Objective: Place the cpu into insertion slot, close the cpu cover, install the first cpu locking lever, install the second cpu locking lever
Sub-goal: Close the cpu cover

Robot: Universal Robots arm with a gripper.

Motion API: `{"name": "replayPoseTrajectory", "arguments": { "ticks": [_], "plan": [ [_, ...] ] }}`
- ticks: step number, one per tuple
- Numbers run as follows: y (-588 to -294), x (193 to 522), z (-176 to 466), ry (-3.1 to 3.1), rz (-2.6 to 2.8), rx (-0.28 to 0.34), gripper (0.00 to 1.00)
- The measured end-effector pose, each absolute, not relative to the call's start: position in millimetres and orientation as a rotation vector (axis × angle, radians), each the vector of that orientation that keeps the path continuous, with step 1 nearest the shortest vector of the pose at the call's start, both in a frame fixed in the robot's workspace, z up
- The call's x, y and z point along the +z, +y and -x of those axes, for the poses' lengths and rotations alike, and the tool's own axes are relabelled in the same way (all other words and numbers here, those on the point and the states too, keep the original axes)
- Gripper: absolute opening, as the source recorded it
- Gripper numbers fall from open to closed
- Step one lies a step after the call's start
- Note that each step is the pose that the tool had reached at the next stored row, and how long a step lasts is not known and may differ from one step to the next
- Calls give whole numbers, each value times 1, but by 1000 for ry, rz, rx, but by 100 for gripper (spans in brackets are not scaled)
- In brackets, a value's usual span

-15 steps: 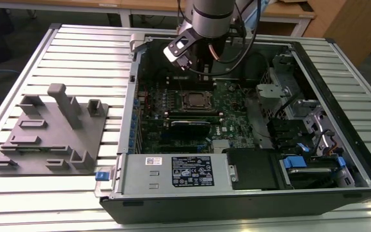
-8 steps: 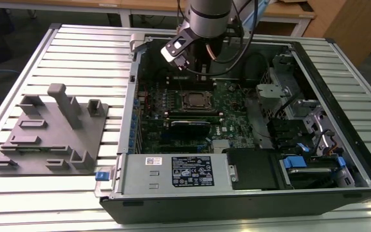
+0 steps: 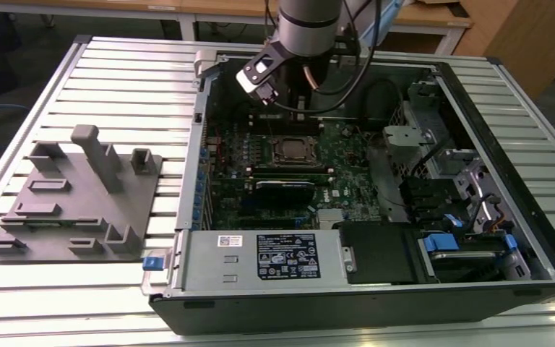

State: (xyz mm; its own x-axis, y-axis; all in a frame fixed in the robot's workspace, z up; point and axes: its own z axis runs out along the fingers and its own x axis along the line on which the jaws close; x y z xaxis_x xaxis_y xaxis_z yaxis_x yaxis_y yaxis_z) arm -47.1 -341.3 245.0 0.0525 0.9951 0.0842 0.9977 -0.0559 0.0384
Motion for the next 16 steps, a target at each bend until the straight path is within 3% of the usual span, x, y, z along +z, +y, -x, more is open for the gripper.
{"name": "replayPoseTrajectory", "arguments": {
  "ticks": [16],
  "plan": [
    [-341, 245, 57, -2140, 2259, -141, 10]
  ]
}}
